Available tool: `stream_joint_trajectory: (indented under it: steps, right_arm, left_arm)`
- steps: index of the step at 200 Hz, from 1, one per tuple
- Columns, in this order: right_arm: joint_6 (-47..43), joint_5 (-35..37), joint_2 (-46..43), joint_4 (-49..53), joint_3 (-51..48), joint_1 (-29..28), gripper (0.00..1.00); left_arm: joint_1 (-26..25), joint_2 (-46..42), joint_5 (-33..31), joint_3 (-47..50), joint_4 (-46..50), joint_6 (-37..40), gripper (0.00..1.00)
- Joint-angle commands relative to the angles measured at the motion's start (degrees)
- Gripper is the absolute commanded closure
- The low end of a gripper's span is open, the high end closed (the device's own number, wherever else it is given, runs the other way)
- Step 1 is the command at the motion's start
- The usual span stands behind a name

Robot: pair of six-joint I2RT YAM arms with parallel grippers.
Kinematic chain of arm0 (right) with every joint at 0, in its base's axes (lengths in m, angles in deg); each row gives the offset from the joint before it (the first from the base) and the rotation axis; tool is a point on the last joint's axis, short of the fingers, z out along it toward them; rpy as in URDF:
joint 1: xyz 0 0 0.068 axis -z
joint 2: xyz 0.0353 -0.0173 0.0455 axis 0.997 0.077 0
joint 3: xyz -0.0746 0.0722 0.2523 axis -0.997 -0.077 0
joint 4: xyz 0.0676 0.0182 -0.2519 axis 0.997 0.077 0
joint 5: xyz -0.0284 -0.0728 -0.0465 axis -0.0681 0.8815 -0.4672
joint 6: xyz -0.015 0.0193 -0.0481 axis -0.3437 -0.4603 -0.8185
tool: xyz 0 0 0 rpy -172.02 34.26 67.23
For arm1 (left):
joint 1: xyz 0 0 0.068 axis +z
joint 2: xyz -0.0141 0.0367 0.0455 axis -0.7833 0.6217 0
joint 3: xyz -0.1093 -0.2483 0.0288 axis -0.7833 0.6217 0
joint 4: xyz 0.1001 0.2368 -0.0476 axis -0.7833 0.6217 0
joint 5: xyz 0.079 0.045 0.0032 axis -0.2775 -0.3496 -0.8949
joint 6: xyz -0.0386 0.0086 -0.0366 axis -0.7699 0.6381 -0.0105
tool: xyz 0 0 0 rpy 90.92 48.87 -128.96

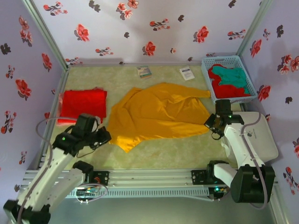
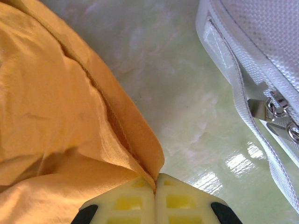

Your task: Fold and stack the t-shirts

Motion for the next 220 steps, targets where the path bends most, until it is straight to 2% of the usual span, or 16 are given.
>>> stream_joint_trajectory:
  steps: [1,28,50,69,94,113,126,134,153,168,181,201,220]
  right_arm:
    - [0.12,3.60,-0.36,1.74,-1.12,0.47,1.00]
    - [0.41,5.49,-0.88,2.03,-1.21,0.56,1.00]
    - [0.40,5.74,-0.51,2.08,-1.25,0.56,0.98]
    - [0.40,5.24,-0.56,2.09,-1.29,0.56,0.89]
    - [-0.24,4.25,-1.65,1.43,-0.97,0.56,0.68]
    - [-1.01,1.97,-2.23,-0.04,-0.28,0.57,0.48]
    - [-1.30,-0.03,-2.01,-1.89,0.01,0.56,0.35]
    - [-1.80,-1.85,-1.70,-3.09,0.38,0.56,0.30]
    - [-2.43,-4.60,-0.70,-2.99,2.69,0.56,0.25]
    - [-2.80,-6.37,-0.80,-5.19,2.41,0.48,0.18]
    - [-3.00,-7.92,-0.13,-7.31,1.84,0.40,0.13]
    - [-2.79,-8.33,2.23,-8.10,2.04,-0.19,0.09]
    - [-2.17,-8.55,3.69,-10.52,1.28,-1.03,0.09]
  left_arm:
    - [-0.54,-4.73,-3.05,1.73,8.67,-8.51,1.00]
    - [-0.59,-8.19,-5.78,2.68,16.20,-9.68,1.00]
    - [-0.63,-10.18,-5.92,6.19,17.07,-10.86,1.00]
    - [-0.64,-10.20,-6.01,7.64,17.21,-10.41,0.85]
    - [-0.63,-7.69,-6.90,7.18,15.88,-7.52,0.63]
    - [-0.20,-2.95,-7.19,6.24,10.28,-3.75,0.50]
    - [0.16,1.41,-3.77,6.21,1.63,-1.14,0.49]
    - [0.28,4.85,-3.51,4.35,0.14,0.67,0.48]
    - [0.12,12.60,-4.20,-0.59,-0.45,3.77,0.49]
    - [0.22,14.82,-4.35,-1.21,-7.01,5.72,0.47]
    - [0.67,17.86,-5.53,-2.90,-10.75,9.01,0.41]
    - [2.04,25.85,-6.53,-8.72,-13.86,15.59,0.39]
    - [2.32,34.32,-6.31,-12.37,-21.11,21.57,0.38]
